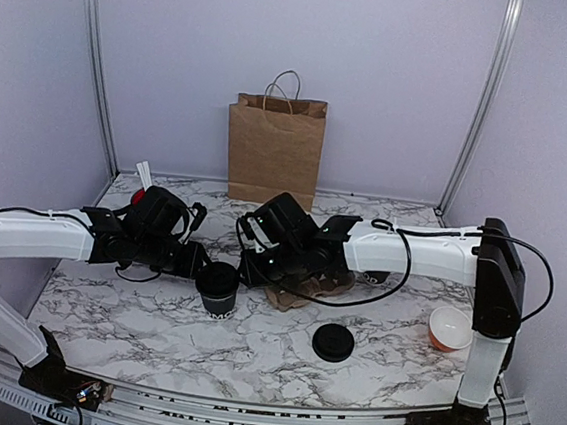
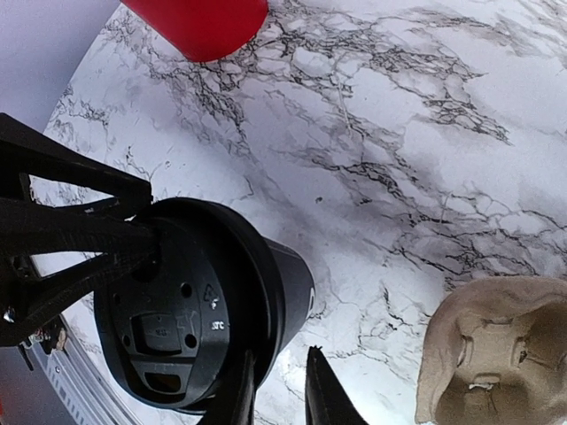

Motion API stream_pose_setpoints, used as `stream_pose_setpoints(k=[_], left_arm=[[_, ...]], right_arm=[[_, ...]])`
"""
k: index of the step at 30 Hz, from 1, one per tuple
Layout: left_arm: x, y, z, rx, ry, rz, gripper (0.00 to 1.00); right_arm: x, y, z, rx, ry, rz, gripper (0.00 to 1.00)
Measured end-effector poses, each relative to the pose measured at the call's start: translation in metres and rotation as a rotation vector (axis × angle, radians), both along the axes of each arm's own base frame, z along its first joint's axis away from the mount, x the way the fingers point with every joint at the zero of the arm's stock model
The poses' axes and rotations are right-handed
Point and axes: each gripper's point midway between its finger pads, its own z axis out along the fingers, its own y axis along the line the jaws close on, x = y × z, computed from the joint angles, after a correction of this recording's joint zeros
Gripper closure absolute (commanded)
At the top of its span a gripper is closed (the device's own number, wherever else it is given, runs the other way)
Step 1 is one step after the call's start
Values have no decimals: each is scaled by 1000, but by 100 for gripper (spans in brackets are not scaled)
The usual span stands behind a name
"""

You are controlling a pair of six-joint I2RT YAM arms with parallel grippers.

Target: Pack the takeout coffee

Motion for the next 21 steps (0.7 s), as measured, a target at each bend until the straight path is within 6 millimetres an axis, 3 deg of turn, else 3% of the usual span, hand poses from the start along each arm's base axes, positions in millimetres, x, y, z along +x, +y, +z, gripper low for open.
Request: stream_pose_setpoints(k=[14, 21], left_arm=[[6, -4, 16, 4, -34, -9, 66], [6, -1, 22, 7, -44, 0, 66]], right_arm=[[2, 0, 3, -4, -20, -12, 79], [10, -6, 20, 23, -38, -27, 79]])
